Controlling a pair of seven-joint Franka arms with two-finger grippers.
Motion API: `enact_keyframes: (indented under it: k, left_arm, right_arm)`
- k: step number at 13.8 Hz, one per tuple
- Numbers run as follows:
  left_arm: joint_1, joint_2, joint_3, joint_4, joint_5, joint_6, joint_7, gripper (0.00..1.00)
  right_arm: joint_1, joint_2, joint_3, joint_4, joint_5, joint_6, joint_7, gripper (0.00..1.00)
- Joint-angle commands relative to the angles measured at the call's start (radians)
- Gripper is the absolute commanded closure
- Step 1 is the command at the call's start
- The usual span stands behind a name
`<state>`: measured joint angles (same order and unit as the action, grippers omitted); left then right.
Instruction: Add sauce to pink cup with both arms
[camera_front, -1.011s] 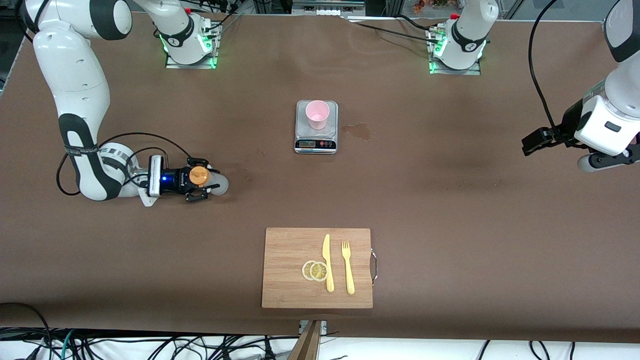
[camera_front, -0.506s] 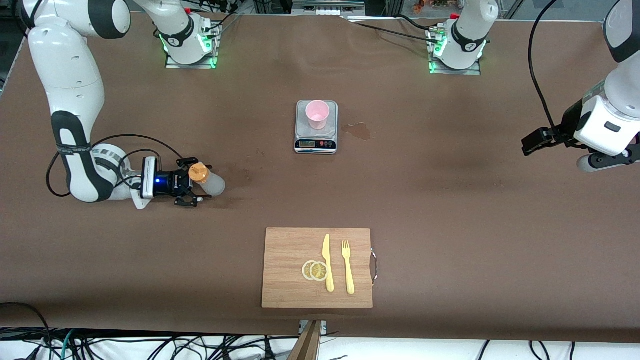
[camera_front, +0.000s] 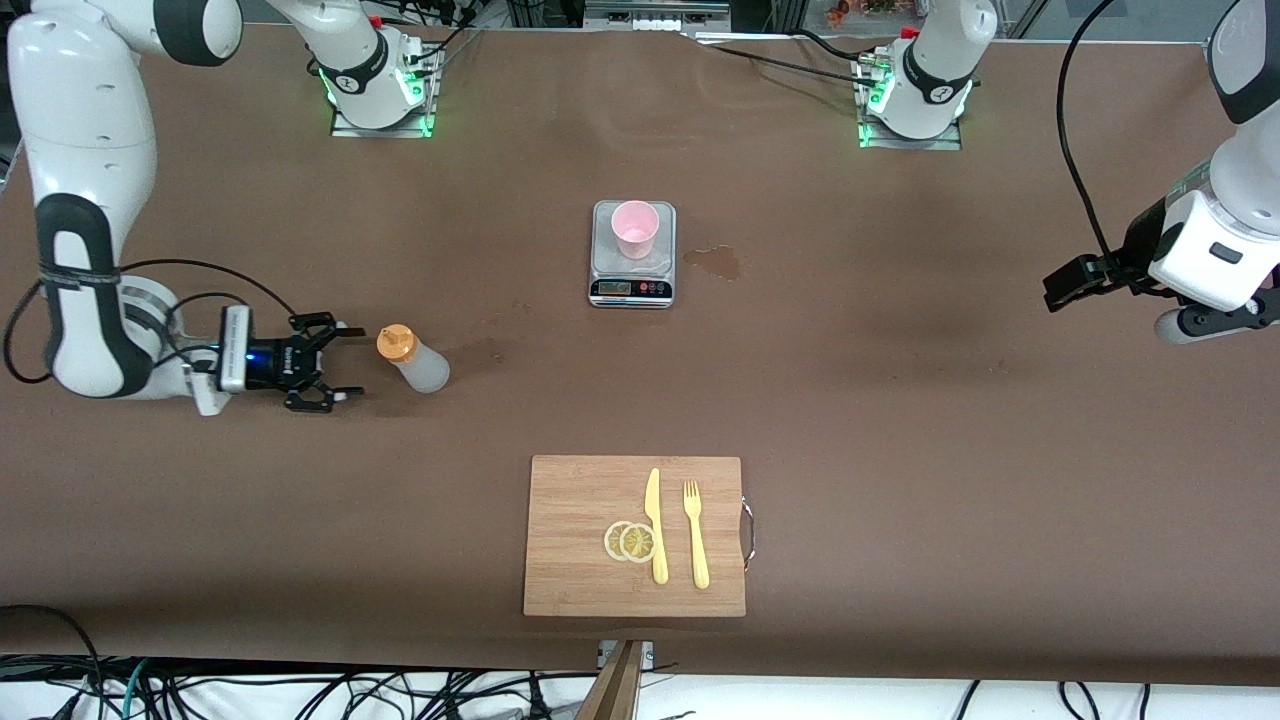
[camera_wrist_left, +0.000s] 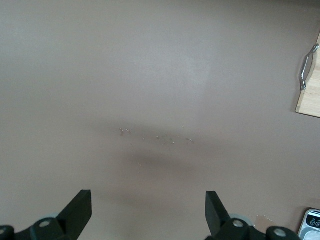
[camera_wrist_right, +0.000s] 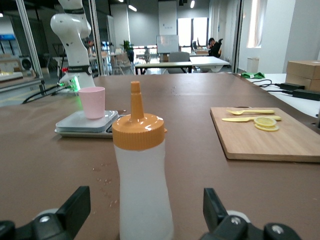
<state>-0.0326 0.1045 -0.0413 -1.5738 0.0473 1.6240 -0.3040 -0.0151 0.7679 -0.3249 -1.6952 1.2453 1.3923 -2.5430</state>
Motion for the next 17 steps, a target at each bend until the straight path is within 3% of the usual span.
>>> enact_keyframes:
  k: [1, 3, 7, 11, 15, 17]
  left_arm:
    - [-0.012, 0.034, -0.006, 0.041, 0.0, -0.024, -0.001, 0.0]
    - [-0.013, 0.035, -0.009, 0.041, -0.023, -0.024, 0.006, 0.0]
    - [-0.001, 0.055, -0.012, 0.032, -0.205, -0.093, 0.006, 0.0]
    - [-0.009, 0.046, -0.1, 0.035, -0.198, -0.105, -0.004, 0.0]
    - [0.008, -0.026, -0.089, 0.038, -0.187, -0.119, 0.013, 0.0]
    - [0.006, -0.054, -0.092, 0.038, -0.114, -0.168, 0.017, 0.0]
  right_arm:
    - [-0.008, -0.111, -0.026, 0.02, -0.114, 0.01, 0.088, 0.0]
    - [-0.008, -0.198, -0.039, 0.02, -0.206, 0.062, 0.174, 0.0]
    - [-0.006, -0.379, -0.039, 0.012, -0.436, 0.151, 0.448, 0.0]
    - [0.0, -0.528, -0.017, 0.011, -0.63, 0.198, 0.781, 0.0]
    - [0.012, -0.685, 0.09, 0.014, -0.892, 0.254, 1.183, 0.0]
    - [0.058, -0.739, 0.099, 0.019, -0.986, 0.252, 1.402, 0.0]
